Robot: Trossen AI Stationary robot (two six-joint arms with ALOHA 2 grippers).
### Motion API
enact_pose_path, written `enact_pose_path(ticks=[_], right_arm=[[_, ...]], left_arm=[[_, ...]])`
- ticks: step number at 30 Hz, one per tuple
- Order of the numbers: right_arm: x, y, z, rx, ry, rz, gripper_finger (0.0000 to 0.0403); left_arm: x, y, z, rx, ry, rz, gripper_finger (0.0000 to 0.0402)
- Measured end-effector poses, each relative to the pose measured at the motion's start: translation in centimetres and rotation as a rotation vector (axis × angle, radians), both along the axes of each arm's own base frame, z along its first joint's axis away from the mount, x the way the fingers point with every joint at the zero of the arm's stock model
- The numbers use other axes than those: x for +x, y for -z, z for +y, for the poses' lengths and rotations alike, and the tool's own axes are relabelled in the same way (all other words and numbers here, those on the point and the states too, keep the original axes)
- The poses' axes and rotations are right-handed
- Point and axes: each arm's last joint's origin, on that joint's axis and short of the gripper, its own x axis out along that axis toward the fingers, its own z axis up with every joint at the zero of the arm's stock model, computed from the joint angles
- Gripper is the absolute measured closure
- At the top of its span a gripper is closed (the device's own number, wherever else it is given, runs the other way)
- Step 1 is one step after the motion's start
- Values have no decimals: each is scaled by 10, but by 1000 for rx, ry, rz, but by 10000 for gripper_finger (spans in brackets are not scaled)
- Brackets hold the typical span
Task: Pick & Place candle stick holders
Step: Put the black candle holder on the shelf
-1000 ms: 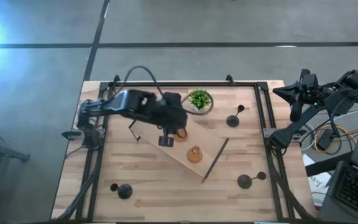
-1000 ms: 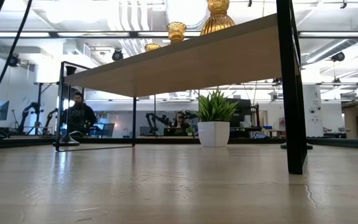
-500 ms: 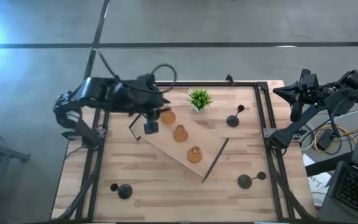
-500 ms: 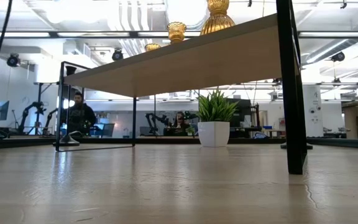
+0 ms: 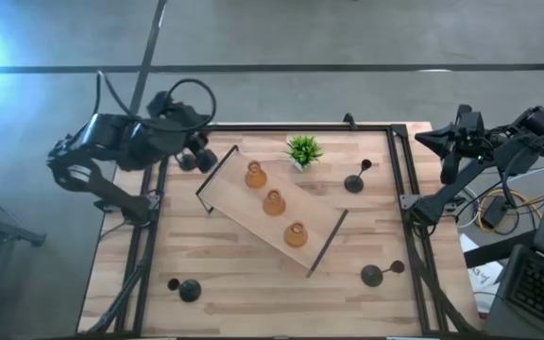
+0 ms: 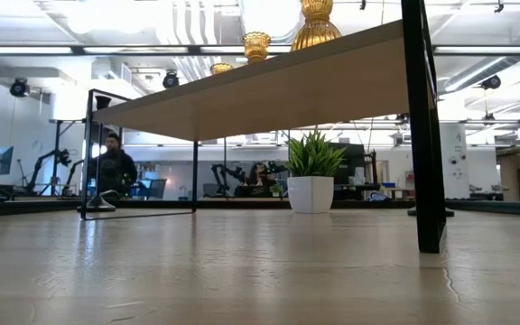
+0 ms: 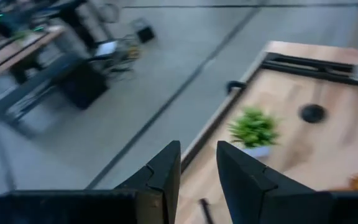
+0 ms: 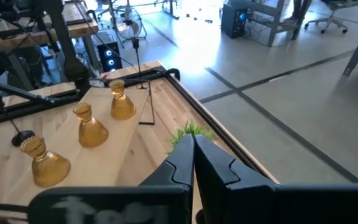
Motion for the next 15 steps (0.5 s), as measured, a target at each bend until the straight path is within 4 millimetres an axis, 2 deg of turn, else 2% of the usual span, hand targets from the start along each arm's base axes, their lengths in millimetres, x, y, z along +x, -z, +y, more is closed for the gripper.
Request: enact_pose_path(ticks=[9, 15], right_arm=[[0, -1, -2, -11, 66, -46, 394], [-1, -3, -3, -28, 126, -89, 394]], left_arm=[[-38, 35, 7, 13, -202, -75, 293], [-62, 72, 11, 16, -329, -157, 293]])
